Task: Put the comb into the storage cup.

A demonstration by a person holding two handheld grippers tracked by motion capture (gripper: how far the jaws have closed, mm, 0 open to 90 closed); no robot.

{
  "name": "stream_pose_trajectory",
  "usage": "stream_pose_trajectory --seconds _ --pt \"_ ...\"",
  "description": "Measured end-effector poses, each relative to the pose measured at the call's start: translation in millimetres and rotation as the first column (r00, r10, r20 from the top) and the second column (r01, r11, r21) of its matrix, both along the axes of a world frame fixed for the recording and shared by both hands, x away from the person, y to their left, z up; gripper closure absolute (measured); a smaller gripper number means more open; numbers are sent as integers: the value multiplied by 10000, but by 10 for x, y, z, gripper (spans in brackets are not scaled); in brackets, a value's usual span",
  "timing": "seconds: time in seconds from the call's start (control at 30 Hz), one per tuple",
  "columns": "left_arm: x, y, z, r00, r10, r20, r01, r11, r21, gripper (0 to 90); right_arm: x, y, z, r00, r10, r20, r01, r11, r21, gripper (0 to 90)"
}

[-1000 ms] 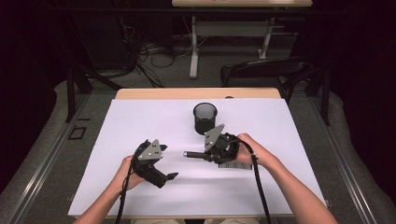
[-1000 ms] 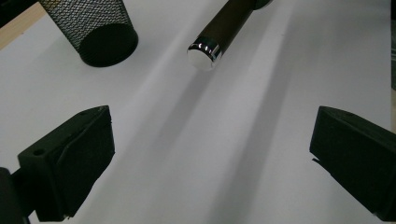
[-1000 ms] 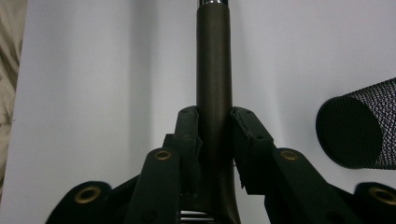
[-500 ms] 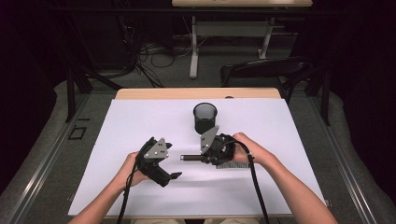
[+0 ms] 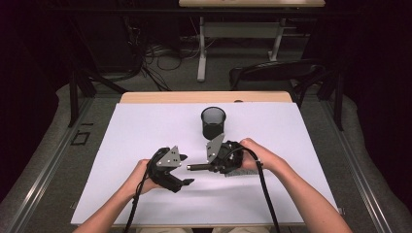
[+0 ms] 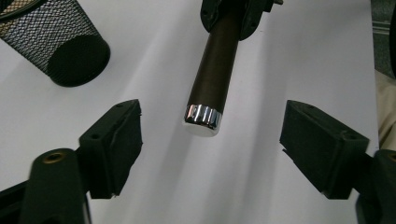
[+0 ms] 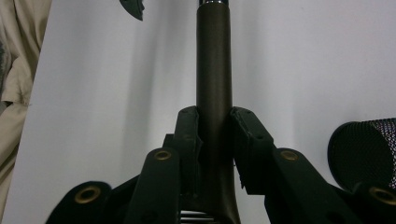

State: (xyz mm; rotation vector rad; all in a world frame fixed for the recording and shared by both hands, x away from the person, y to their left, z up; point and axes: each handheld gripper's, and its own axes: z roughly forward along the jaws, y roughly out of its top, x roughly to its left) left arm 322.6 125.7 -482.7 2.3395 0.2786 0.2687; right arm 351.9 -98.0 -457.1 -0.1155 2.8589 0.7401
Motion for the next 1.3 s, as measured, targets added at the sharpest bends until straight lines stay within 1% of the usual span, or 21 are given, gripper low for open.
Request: stream_pose_trajectory --seconds 0.07,0.1,0.17,0.27,0.37,0.5,0.6,0.63,0.7,0.73,0.77,0.83,1.0,1.17,1.23,1.3 --pt "3 -13 -3 10000 -59 -46 59 10000 -1 270 -8 4 -2 10000 61 -5 -61 10000 -40 729" --pt "6 -20 -5 10000 -63 -68 63 10000 23 297 -9 6 -1 9999 105 64 -105 9999 -99 729" --pt "11 -35 -14 9998 -138 -158 140 9998 124 353 -13 19 -9 9997 135 180 -132 9998 -162 729" --pt "27 -50 -23 9994 -177 -302 184 9996 210 416 -16 40 -18 9994 275 219 -269 9992 -284 729" --pt "44 -64 -18 9991 -190 -387 198 9996 212 452 -26 67 -21 9989 437 174 -429 9982 -409 729" --pt "65 -95 -7 9978 -350 -555 374 9984 432 504 -35 99 -20 9976 666 194 -656 9965 -517 729" --pt "67 -124 -2 9961 -564 -685 606 9963 604 552 -41 118 -22 9968 774 183 -761 9950 -652 729" --pt "67 -135 -3 9952 -636 -742 685 9955 653 569 -42 123 -23 9963 822 241 -805 9946 -661 729" --pt "69 -156 -6 9938 -695 -866 758 9945 717 593 -49 131 -21 9958 887 222 -870 9937 -700 729" --pt "71 -164 -3 9934 -720 -889 793 9935 819 602 -53 135 -20 9956 889 294 -866 9937 -705 729" --pt "75 -171 -4 9928 -751 -935 834 9926 881 608 -54 137 -18 9952 946 268 -924 9931 -724 729" --pt "79 -184 -7 9915 -801 -1027 895 9919 901 633 -65 143 -18 9947 985 289 -960 9925 -762 729" --pt "91 -186 -4 9912 -907 -960 1000 9902 973 710 -76 148 -17 9929 1148 308 -1119 9902 -833 728" --pt "91 -170 -9 9902 -1022 -956 1120 9883 1031 721 -74 167 -17 9901 1350 382 -1311 9872 -906 728" --pt "95 -161 -15 9890 -1104 -980 1198 9881 969 723 -79 171 -19 9908 1314 308 -1281 9874 -927 727" --pt "94 -151 -15 9893 -1080 -976 1173 9885 956 724 -83 179 -17 9907 1315 355 -1277 9873 -949 726"
